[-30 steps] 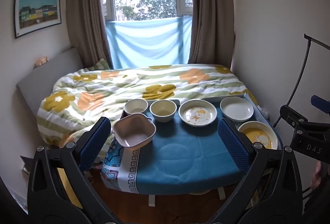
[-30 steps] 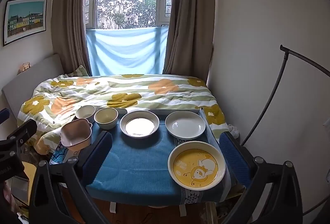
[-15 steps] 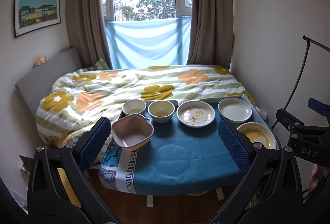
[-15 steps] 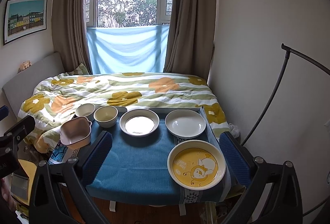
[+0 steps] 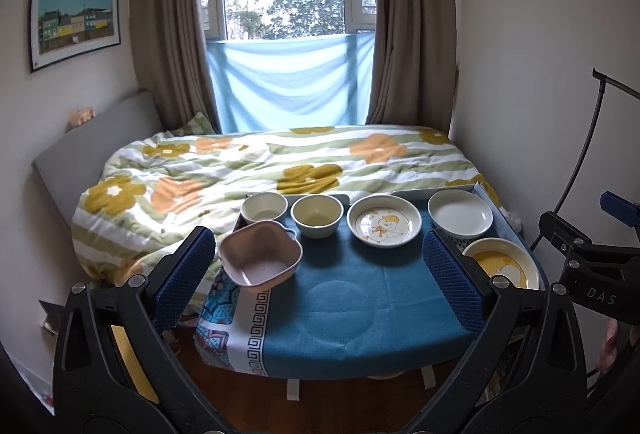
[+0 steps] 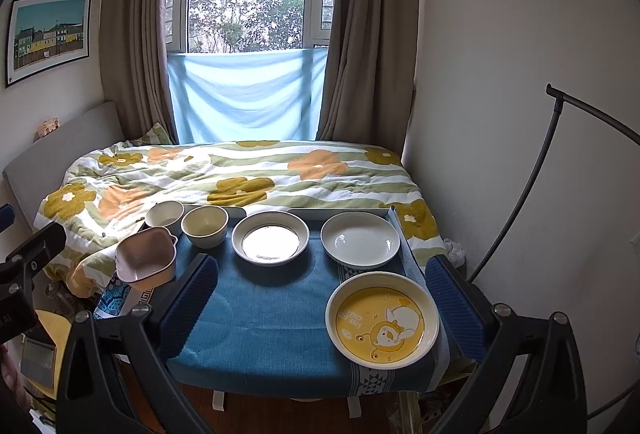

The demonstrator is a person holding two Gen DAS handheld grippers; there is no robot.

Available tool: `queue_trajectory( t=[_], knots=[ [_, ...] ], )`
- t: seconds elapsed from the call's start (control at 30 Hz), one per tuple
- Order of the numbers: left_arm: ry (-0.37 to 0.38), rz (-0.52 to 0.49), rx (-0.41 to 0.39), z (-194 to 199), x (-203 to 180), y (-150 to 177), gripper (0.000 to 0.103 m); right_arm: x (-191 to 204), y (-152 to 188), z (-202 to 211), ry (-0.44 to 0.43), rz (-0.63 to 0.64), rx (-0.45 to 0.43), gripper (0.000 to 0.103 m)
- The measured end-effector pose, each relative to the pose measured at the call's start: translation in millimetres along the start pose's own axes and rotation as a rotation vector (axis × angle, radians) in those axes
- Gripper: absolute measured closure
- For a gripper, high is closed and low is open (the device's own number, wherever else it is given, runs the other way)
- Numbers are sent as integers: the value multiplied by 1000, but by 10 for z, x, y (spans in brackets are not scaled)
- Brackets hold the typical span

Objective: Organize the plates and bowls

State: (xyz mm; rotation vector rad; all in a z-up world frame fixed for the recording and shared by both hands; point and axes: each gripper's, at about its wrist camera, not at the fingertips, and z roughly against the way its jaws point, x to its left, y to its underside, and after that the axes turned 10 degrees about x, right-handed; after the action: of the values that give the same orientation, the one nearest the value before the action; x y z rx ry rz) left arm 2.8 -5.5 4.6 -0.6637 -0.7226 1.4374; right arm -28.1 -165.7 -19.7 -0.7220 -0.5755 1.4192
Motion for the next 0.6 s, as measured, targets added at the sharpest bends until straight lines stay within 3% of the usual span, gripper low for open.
queue_trajectory(
  t=[0.6],
  knots=[
    [12,13,3,-30,55,-16,0,11,-5,-2,1,1,2,0]
  ],
)
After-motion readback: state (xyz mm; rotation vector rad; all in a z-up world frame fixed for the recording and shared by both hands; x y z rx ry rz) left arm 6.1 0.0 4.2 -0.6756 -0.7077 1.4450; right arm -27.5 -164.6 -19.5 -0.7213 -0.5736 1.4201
